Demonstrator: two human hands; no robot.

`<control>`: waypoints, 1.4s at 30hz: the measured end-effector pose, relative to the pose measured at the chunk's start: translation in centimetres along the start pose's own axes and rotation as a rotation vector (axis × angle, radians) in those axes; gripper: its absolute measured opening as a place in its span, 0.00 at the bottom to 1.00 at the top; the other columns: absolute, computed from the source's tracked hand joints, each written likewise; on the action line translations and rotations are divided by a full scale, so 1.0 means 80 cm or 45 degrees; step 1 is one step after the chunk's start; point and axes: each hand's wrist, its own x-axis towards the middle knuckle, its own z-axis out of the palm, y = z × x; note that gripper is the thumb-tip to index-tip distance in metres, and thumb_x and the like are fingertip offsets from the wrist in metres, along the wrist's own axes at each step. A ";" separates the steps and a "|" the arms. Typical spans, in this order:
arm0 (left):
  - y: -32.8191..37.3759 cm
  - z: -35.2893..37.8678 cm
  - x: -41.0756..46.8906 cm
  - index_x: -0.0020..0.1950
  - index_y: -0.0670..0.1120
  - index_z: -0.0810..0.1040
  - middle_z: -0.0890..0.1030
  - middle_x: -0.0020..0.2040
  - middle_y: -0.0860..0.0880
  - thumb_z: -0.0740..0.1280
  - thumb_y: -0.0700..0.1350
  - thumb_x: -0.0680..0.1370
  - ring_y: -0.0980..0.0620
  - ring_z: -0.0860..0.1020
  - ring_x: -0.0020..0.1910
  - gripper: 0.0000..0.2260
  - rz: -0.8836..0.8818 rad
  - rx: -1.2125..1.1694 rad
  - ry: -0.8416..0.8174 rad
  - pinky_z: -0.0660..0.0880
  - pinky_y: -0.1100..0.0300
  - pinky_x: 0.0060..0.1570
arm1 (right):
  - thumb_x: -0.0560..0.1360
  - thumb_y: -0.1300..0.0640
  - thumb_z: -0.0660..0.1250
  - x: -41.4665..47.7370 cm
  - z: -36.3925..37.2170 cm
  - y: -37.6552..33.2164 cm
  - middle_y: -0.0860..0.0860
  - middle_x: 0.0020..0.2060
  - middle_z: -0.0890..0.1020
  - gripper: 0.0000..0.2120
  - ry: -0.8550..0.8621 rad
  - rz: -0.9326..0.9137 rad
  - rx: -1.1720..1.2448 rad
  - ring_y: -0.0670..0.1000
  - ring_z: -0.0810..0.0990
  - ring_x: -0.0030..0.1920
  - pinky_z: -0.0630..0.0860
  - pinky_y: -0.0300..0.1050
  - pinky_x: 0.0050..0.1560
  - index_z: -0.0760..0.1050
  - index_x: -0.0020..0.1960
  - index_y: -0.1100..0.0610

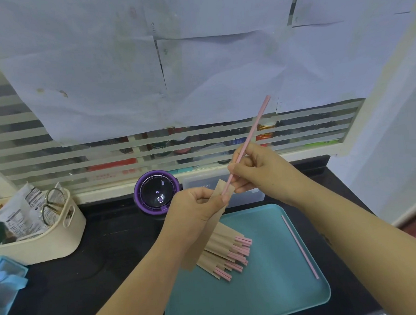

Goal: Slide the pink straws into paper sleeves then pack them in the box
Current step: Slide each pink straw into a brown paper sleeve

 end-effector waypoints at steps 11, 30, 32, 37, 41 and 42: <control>-0.003 -0.009 0.001 0.47 0.47 0.84 0.86 0.44 0.48 0.72 0.44 0.73 0.52 0.81 0.45 0.05 -0.126 -0.129 -0.186 0.75 0.52 0.56 | 0.79 0.60 0.60 -0.006 -0.002 0.007 0.60 0.43 0.83 0.03 -0.098 0.009 0.125 0.53 0.85 0.43 0.82 0.48 0.46 0.69 0.50 0.59; -0.002 -0.013 0.000 0.44 0.43 0.84 0.83 0.37 0.47 0.69 0.42 0.67 0.55 0.81 0.37 0.09 -0.423 -0.661 -0.421 0.76 0.61 0.46 | 0.79 0.62 0.59 -0.009 -0.014 0.000 0.59 0.46 0.83 0.01 -0.303 -0.019 0.216 0.57 0.84 0.48 0.80 0.54 0.52 0.69 0.50 0.60; -0.004 -0.011 -0.001 0.40 0.45 0.86 0.83 0.37 0.46 0.69 0.42 0.66 0.54 0.80 0.37 0.07 -0.451 -0.701 -0.429 0.75 0.60 0.47 | 0.79 0.62 0.59 -0.009 -0.019 -0.002 0.58 0.46 0.83 0.02 -0.340 0.000 0.230 0.57 0.84 0.49 0.80 0.55 0.53 0.69 0.51 0.59; -0.004 -0.009 -0.001 0.49 0.42 0.83 0.83 0.39 0.45 0.70 0.43 0.67 0.53 0.80 0.40 0.12 -0.417 -0.661 -0.418 0.73 0.59 0.50 | 0.79 0.60 0.60 -0.011 -0.019 -0.001 0.56 0.46 0.84 0.02 -0.263 -0.020 0.203 0.56 0.85 0.47 0.80 0.55 0.52 0.70 0.50 0.57; 0.000 -0.010 -0.001 0.52 0.40 0.81 0.83 0.39 0.46 0.69 0.43 0.68 0.53 0.80 0.40 0.14 -0.357 -0.589 -0.401 0.75 0.59 0.50 | 0.80 0.58 0.59 -0.013 -0.015 0.001 0.55 0.47 0.84 0.03 -0.223 -0.019 0.200 0.55 0.85 0.46 0.80 0.56 0.51 0.70 0.51 0.56; 0.001 -0.010 -0.002 0.52 0.40 0.81 0.83 0.39 0.47 0.69 0.42 0.70 0.54 0.81 0.39 0.12 -0.345 -0.583 -0.402 0.76 0.61 0.47 | 0.80 0.57 0.58 -0.014 -0.013 0.001 0.54 0.47 0.84 0.03 -0.236 -0.016 0.187 0.55 0.85 0.46 0.81 0.56 0.51 0.69 0.51 0.56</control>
